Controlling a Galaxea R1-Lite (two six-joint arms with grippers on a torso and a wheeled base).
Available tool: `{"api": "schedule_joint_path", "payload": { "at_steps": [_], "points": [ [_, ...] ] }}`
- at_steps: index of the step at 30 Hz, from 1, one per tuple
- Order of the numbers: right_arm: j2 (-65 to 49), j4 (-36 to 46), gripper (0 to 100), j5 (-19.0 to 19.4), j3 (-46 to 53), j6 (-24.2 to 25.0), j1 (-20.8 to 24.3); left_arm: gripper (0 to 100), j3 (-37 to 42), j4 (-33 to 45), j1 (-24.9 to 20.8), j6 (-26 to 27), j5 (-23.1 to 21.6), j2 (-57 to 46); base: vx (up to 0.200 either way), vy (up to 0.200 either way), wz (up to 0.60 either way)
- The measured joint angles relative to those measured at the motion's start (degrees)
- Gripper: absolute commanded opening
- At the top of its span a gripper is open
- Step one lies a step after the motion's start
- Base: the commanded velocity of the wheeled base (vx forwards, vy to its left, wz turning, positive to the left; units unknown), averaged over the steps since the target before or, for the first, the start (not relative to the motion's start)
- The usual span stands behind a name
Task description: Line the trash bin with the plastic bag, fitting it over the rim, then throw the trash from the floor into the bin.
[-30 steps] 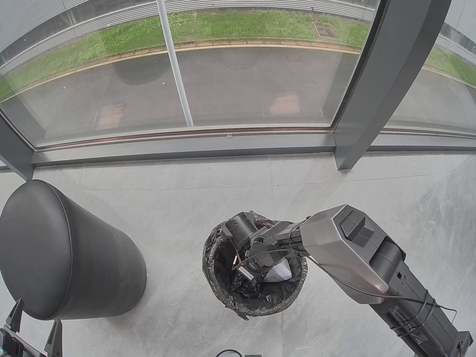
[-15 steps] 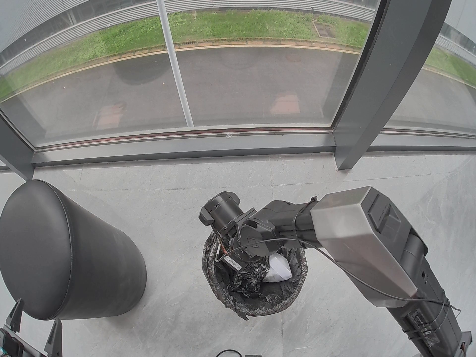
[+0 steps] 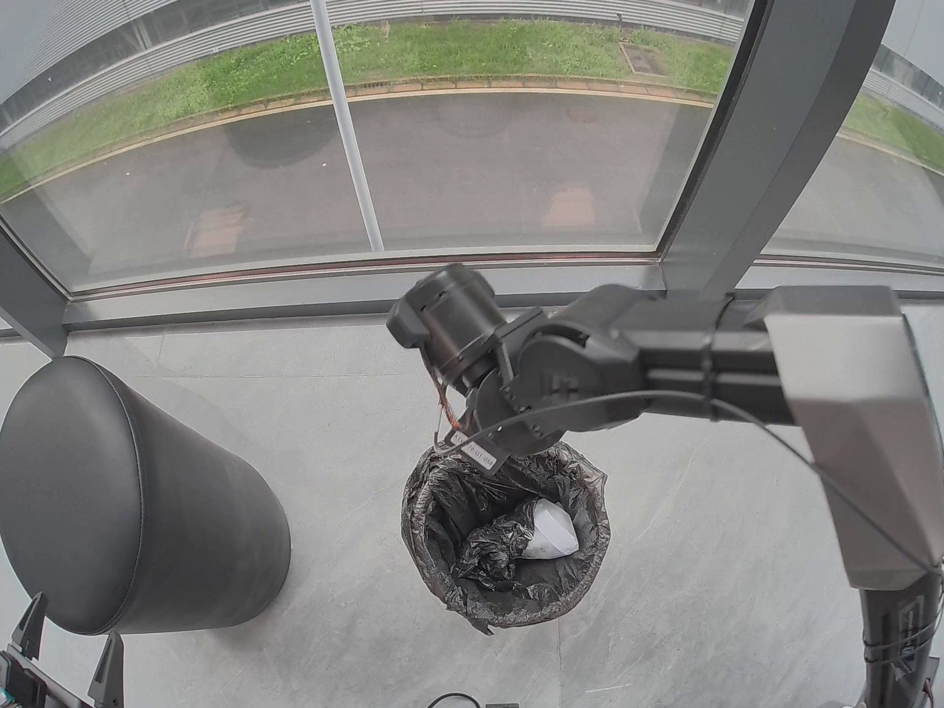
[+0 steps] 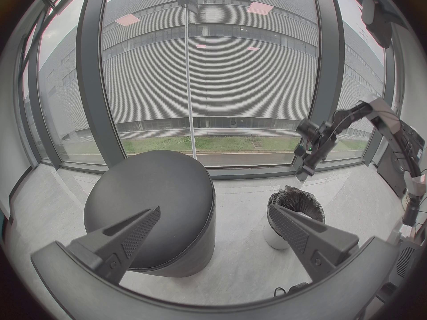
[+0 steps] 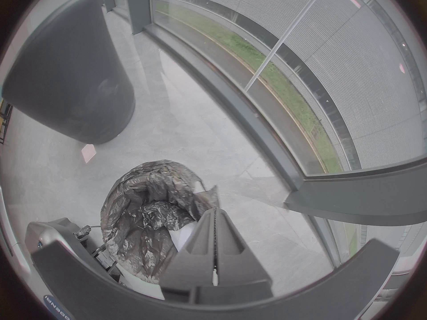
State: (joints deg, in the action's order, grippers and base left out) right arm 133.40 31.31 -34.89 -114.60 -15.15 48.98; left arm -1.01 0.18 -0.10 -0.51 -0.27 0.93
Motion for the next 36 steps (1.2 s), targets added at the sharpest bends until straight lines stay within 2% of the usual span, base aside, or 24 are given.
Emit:
{"api": "schedule_joint_path", "payload": {
  "at_steps": [9, 15, 20, 24, 30, 36],
  "points": [
    [-15.2, 8.1, 0, -2.1, 0.0, -0.9, -0.1, 100, 0.0, 0.0, 0.0, 0.0, 0.0, 0.0, 0.000, 0.000, 0.00],
    [-26.6, 15.4, 0, -2.5, 0.0, -2.1, -3.7, 100, 0.0, 0.0, 0.0, 0.0, 0.0, 0.0, 0.000, 0.000, 0.00],
    [-35.2, 22.2, 0, -2.1, 0.0, -3.0, -12.5, 100, 0.0, 0.0, 0.0, 0.0, 0.0, 0.0, 0.000, 0.000, 0.00],
    [-42.0, 27.5, 0, -0.5, 0.0, -4.0, -22.2, 100, 0.0, 0.0, 0.0, 0.0, 0.0, 0.0, 0.000, 0.000, 0.00],
    [-53.7, 37.3, 0, 5.3, 0.0, -5.6, -35.8, 100, 0.0, 0.0, 0.0, 0.0, 0.0, 0.0, 0.000, 0.000, 0.00],
    [-67.7, 43.1, 0, 11.3, 0.0, -6.6, -42.9, 100, 0.0, 0.0, 0.0, 0.0, 0.0, 0.0, 0.000, 0.000, 0.00]
  ]
}}
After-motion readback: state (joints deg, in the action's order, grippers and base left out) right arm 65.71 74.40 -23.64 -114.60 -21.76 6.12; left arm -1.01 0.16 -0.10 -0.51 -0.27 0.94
